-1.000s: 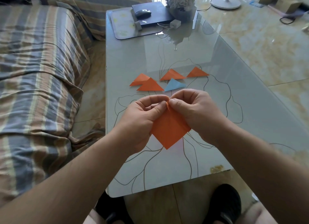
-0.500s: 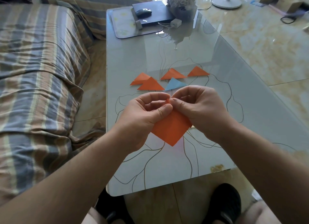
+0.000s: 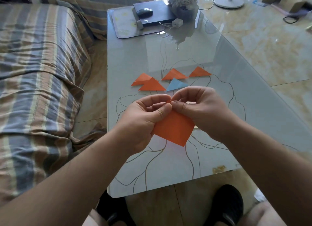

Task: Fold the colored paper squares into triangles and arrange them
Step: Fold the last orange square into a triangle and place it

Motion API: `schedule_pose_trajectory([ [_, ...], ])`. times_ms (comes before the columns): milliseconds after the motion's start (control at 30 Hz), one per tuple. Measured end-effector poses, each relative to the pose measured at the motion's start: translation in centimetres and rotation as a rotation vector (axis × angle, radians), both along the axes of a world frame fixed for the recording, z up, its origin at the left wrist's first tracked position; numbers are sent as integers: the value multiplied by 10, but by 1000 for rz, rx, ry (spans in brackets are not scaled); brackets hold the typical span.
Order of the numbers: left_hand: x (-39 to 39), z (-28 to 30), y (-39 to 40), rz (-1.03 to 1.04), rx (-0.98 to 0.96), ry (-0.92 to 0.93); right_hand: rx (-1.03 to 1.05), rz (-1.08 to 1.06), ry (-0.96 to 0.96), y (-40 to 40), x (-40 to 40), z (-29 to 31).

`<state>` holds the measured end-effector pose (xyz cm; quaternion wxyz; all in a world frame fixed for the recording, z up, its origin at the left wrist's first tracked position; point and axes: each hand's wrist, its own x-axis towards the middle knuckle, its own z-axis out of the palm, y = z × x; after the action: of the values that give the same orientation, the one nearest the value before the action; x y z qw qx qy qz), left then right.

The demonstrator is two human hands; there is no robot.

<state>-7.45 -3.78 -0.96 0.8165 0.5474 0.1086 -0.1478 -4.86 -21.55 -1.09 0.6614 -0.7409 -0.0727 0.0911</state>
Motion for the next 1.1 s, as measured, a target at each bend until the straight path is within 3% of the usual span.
schedule_pose_trajectory([
  [133,2,1,2,-43,-34,41,-34,37,-26,-3,-1,4],
  [467,1,4,3,-59,3,30,-7,123,149,-9,-2,10],
  [833,1,6,3,-44,34,54,-72,58,16,-12,1,12],
  [1100,0,7,3,-18,-63,95,-197,91,-113,-14,2,14],
])
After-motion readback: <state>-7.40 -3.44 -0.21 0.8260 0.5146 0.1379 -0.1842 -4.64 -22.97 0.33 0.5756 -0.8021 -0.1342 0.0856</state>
